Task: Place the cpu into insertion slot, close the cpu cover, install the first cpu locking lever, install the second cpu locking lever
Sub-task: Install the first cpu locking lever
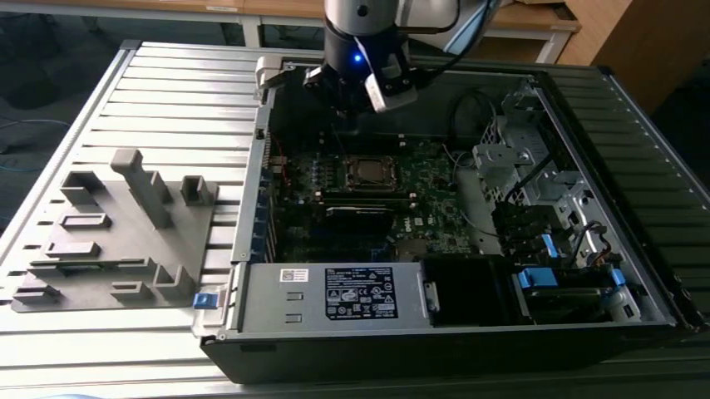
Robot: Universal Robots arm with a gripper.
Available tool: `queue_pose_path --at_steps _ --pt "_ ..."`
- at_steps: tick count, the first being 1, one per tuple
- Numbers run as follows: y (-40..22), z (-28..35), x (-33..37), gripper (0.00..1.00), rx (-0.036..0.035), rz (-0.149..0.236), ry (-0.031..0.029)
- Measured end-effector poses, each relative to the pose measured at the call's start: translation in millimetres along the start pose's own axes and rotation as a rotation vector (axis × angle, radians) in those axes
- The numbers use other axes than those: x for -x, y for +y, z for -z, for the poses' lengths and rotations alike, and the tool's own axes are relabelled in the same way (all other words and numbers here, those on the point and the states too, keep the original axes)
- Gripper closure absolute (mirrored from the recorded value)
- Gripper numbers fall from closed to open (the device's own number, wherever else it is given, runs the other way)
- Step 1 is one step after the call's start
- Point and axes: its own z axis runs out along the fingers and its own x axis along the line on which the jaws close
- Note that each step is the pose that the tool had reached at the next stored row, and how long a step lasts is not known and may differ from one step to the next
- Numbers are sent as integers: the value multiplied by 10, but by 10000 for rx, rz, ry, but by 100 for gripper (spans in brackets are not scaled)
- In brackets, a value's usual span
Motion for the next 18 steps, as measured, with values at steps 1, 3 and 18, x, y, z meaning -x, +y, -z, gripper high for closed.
queue_pose_path --at_steps 1,3,18 --pt "-8 -4 -15 89 -2 -1 1" --pt "-21 -12 -45 89 0 -1 0" --pt "-129 -60 -239 89 317 -9 15"
